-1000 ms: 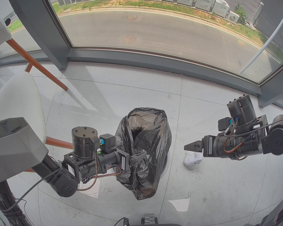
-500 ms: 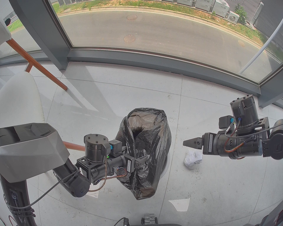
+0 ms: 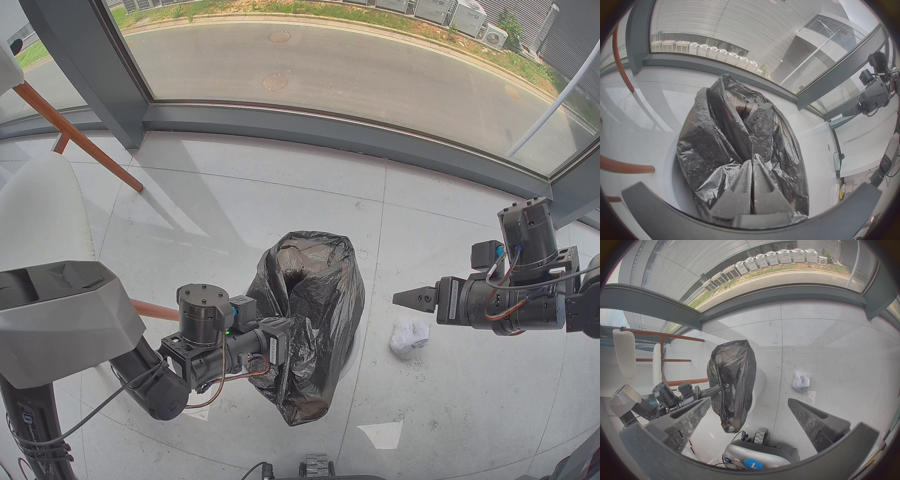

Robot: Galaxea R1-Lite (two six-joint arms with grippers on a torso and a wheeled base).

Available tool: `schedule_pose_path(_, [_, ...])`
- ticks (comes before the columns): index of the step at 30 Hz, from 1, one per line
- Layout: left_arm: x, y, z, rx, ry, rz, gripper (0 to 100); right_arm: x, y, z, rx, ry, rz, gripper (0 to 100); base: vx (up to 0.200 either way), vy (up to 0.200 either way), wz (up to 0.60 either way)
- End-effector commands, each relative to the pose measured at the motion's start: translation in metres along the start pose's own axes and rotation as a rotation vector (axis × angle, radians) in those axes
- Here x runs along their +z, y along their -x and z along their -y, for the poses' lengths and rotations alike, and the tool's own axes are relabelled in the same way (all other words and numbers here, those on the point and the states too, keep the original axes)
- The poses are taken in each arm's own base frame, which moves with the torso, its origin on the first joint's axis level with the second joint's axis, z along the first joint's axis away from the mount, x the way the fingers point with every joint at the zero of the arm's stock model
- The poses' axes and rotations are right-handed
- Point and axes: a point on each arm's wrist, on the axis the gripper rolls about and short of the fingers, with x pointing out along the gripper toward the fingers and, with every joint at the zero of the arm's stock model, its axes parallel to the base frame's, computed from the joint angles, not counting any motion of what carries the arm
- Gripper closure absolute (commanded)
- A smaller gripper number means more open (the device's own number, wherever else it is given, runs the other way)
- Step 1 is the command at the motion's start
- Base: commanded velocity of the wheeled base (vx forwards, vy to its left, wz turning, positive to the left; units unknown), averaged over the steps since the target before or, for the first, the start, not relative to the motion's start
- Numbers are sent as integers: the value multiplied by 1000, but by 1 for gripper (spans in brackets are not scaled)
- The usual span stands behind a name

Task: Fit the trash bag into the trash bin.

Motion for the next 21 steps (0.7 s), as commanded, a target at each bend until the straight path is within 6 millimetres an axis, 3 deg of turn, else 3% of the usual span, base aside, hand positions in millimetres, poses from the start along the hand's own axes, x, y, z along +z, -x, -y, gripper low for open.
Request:
schedule_pose_path(1, [23,42,5,1,1,62,100,3,9,1,10,-7,24,0,0,0,0])
schedule_pose_path(7, [20,54,6,8,-2,46,100,2,8,-2,14,0,22,0,0,0,0])
schedule_pose_path(12, [11,34,2,103,-4,38,100,2,8,-2,11,4,24,0,0,0,0])
schedule_pose_path(13, [11,30,2,105,-5,40,0,1,9,-2,10,4,25,0,0,0,0])
schedule_pose_path(21, [17,8,5,116,-14,67,0,2,11,1,5,-4,28,0,0,0,0])
